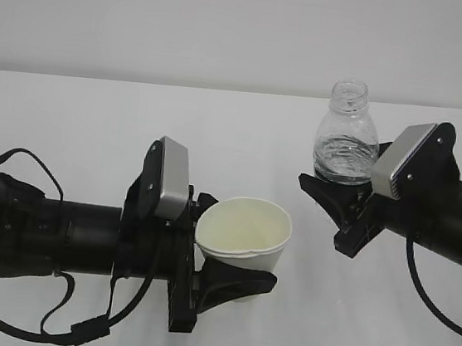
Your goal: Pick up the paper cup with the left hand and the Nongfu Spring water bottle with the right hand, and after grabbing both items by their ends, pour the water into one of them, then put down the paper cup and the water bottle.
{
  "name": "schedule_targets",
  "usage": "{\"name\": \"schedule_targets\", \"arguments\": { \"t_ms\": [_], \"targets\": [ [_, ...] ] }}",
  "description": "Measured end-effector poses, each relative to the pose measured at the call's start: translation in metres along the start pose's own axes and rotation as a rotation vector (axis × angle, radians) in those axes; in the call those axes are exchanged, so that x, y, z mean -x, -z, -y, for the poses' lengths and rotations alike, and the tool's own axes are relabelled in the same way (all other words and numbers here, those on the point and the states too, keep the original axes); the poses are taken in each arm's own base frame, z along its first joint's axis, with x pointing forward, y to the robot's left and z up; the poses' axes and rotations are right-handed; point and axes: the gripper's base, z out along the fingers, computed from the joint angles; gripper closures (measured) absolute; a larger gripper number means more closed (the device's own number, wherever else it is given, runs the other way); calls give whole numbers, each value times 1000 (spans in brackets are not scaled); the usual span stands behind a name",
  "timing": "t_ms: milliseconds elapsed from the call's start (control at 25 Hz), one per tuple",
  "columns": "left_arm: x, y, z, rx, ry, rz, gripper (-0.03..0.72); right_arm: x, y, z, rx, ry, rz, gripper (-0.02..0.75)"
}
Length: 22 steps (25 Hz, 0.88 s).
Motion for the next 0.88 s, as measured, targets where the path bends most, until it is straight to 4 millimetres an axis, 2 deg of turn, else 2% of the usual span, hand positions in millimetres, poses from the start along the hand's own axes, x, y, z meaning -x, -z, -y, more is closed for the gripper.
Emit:
{"name": "schedule_targets", "arguments": {
  "t_ms": [880],
  "targets": [
    [2,-11,17,-64,-17,-3,224,6,0,-4,43,27,69,272]
  ]
}}
